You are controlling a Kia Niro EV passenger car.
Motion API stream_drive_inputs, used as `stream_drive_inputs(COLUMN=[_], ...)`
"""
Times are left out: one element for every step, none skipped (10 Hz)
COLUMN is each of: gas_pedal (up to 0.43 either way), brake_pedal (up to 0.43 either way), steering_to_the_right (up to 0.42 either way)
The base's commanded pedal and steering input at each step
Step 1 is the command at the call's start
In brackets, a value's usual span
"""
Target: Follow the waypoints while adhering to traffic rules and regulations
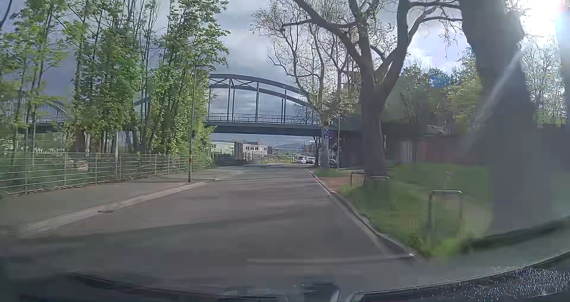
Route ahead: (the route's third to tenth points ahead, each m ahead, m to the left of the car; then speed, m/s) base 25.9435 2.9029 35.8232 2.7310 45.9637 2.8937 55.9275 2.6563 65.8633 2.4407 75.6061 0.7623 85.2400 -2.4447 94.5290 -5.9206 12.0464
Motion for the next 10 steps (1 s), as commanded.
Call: stream_drive_inputs(gas_pedal=[0.0,0.0,0.0,0.0,0.0,0.0,0.0,0.0,0.0,0.0], brake_pedal=[0.0,0.0,0.0,0.0,0.0,0.0,0.0,0.0,0.0,0.0], steering_to_the_right=[0.001,0.001,0.001,0.001,0.001,0.001,0.001,0.001,0.001,0.001])
